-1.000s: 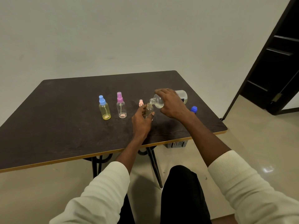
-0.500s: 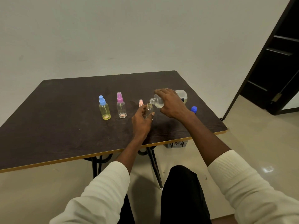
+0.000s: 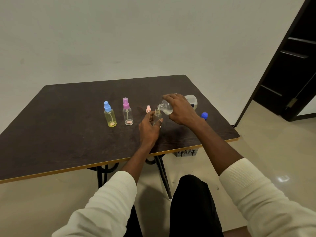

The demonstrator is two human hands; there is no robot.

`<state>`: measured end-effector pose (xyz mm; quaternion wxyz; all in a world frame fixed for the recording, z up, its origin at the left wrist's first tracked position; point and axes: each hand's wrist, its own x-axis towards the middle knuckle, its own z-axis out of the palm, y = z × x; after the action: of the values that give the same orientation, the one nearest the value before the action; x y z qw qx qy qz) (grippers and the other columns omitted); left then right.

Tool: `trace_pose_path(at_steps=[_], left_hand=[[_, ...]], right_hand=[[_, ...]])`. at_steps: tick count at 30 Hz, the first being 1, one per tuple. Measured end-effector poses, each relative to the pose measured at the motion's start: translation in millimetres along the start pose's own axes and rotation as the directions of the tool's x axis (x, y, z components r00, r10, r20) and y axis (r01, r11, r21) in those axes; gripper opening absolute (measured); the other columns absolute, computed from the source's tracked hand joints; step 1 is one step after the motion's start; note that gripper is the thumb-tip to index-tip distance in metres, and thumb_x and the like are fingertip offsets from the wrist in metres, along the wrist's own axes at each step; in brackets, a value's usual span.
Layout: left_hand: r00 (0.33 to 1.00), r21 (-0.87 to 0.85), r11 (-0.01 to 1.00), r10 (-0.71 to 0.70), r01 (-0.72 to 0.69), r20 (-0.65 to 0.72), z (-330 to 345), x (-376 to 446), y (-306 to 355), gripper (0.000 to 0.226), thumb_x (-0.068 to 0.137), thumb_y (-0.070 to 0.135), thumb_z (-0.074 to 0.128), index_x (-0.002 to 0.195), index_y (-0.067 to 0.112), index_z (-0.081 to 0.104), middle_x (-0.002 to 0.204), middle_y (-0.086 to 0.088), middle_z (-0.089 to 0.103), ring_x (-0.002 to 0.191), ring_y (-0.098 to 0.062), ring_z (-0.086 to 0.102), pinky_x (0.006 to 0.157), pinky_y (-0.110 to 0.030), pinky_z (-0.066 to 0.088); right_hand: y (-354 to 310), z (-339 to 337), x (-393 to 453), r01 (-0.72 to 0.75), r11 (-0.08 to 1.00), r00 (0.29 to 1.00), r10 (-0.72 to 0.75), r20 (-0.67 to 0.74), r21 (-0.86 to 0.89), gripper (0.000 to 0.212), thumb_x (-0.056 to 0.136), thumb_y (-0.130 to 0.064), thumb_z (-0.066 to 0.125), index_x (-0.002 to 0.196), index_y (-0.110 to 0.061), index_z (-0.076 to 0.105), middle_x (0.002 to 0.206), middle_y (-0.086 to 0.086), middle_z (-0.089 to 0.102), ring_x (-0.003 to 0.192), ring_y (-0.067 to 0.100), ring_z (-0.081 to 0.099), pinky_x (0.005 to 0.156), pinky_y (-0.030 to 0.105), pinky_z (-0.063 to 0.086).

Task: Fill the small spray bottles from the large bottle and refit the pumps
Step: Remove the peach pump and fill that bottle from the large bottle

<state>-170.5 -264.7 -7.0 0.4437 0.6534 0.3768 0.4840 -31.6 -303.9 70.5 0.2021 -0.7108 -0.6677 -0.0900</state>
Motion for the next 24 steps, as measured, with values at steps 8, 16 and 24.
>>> trace_pose_path(at_steps=[8, 16, 24], left_hand=[[1.000, 0.011, 1.000, 0.001, -0.001, -0.009, 0.3, 0.7, 0.2, 0.043, 0.087, 0.013, 0.074, 0.129, 0.013, 0.061, 0.107, 0.009, 0.067, 0.100, -0.009, 0.065, 0.092, -0.026, 0.053], [1.000, 0.019, 1.000, 0.006, -0.006, -0.007, 0.3, 1.3, -0.8, 0.041, 0.087, 0.013, 0.075, 0.127, 0.015, 0.062, 0.106, 0.009, 0.067, 0.100, -0.009, 0.066, 0.091, -0.026, 0.053], [1.000, 0.023, 1.000, 0.005, -0.005, -0.005, 0.1, 2.0, -0.8, 0.042, 0.087, 0.013, 0.075, 0.127, 0.013, 0.062, 0.105, 0.011, 0.065, 0.097, -0.005, 0.064, 0.087, -0.020, 0.051]], right_hand=[[1.0, 1.6, 1.3, -0.002, 1.000, 1.000, 0.002, 0.001, -0.005, 0.075, 0.075, -0.011, 0.077, 0.142, -0.015, 0.045, 0.143, 0.006, 0.049, 0.133, 0.025, 0.041, 0.113, 0.039, 0.027], [1.8, 2.7, 1.9, -0.006, 1.000, 1.000, 0.006, 0.008, -0.007, 0.076, 0.075, -0.012, 0.078, 0.143, -0.015, 0.044, 0.144, 0.005, 0.048, 0.134, 0.025, 0.040, 0.114, 0.039, 0.027], [1.4, 1.2, 2.1, 0.001, 1.000, 1.000, -0.001, 0.006, -0.009, 0.075, 0.075, -0.011, 0.077, 0.143, -0.015, 0.044, 0.144, 0.005, 0.048, 0.134, 0.025, 0.040, 0.114, 0.038, 0.026]])
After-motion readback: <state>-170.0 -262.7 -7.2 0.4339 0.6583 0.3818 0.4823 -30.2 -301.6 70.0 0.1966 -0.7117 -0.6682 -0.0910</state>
